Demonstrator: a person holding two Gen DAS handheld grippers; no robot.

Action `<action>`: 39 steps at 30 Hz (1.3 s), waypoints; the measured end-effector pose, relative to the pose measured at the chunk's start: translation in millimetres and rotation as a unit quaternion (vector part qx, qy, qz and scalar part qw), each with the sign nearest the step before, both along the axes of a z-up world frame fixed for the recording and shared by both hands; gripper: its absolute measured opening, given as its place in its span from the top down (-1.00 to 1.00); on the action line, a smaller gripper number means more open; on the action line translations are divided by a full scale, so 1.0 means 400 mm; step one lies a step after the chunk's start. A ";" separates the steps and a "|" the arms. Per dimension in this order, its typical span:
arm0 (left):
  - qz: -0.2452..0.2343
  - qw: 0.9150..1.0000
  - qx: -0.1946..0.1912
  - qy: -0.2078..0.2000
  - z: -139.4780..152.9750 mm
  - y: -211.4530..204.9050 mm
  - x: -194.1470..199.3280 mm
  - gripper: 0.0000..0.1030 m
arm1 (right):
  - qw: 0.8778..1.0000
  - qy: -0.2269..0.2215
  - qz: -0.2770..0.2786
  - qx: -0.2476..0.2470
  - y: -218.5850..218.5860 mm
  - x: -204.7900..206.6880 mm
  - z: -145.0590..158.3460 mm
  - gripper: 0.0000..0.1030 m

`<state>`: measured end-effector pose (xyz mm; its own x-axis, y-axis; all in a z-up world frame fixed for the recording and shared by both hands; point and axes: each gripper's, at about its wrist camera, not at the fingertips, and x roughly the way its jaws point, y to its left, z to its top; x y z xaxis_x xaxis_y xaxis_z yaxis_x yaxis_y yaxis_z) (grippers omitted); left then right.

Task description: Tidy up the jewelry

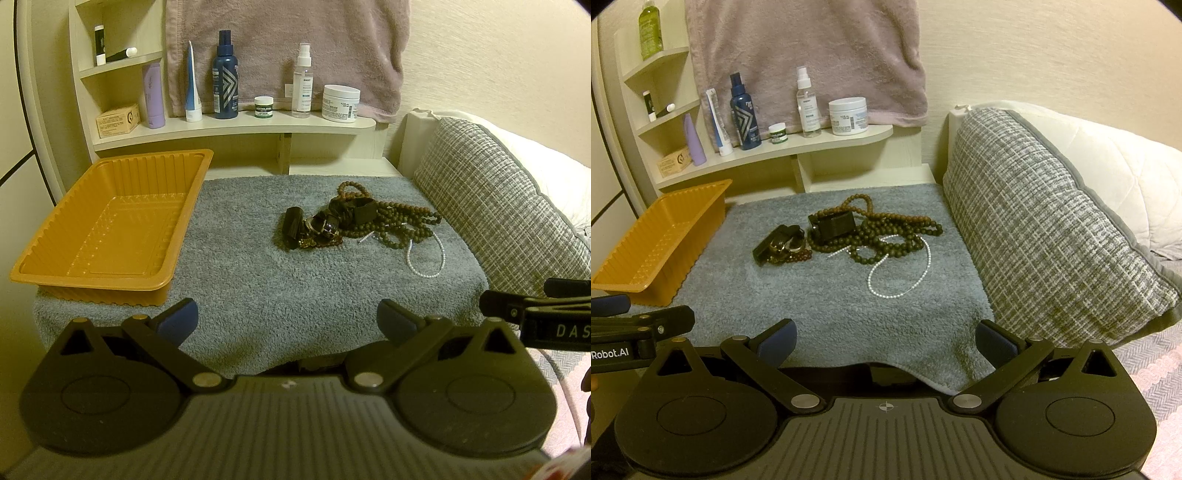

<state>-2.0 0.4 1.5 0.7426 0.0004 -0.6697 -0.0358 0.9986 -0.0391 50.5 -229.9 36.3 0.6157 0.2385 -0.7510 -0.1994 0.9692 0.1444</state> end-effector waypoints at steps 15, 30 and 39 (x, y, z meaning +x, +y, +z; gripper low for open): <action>0.000 1.000 -0.001 0.001 -0.005 0.000 0.001 -0.98 | 1.000 0.000 0.000 0.000 0.000 0.002 0.000 -0.99; 0.000 1.000 -0.001 0.001 -0.001 -0.003 0.004 -0.98 | 1.000 0.000 0.001 0.000 0.001 0.003 0.000 -0.99; -0.001 1.000 -0.001 0.001 -0.001 -0.003 0.004 -0.98 | 1.000 0.000 0.001 0.000 0.001 0.003 -0.001 -0.99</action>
<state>-0.4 -1.0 1.3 0.7410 -0.0021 -0.6715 -0.0345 0.9985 -0.0413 51.5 -229.6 35.8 0.6159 0.2389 -0.7508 -0.2005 0.9691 0.1440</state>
